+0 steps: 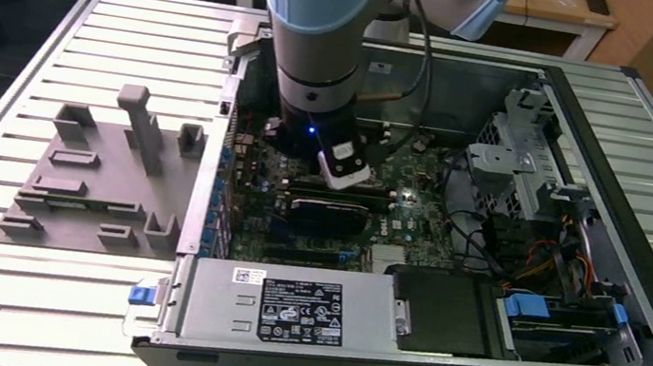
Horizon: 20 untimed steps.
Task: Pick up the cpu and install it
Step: 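Install the second cpu locking lever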
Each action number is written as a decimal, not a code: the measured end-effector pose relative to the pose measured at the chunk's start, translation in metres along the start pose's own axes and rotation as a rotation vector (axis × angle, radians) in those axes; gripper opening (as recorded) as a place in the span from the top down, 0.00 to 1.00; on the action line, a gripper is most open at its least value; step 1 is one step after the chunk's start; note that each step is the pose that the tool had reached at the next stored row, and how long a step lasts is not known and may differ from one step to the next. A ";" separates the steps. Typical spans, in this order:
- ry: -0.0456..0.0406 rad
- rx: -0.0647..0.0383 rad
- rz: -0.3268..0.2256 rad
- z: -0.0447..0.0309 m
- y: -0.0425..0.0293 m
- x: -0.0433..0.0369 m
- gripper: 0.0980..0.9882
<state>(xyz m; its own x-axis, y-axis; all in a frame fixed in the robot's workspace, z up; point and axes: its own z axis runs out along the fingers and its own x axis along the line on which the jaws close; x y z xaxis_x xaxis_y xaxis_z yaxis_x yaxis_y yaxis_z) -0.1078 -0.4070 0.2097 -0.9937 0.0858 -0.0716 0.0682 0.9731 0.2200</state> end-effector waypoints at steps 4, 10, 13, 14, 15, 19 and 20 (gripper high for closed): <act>0.0000 0.000 0.000 -0.0162 0.0037 -0.0012 0.99; -0.0007 0.010 -0.001 -0.0322 0.0073 -0.0025 0.99; -0.0012 0.015 0.000 -0.0420 0.0096 -0.0032 0.99; -0.0015 0.016 0.001 -0.0486 0.0110 -0.0038 0.99; -0.0024 0.019 0.003 -0.0497 0.0113 -0.0042 0.99; -0.0068 0.039 0.016 -0.0494 0.0117 -0.0090 0.99; -0.0078 0.044 0.019 -0.0493 0.0118 -0.0104 0.99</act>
<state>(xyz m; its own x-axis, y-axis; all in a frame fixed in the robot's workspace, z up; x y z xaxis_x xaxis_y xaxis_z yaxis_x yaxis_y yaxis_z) -0.1011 -0.4069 0.2610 -0.9915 0.1056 -0.0754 0.0908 0.9798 0.1783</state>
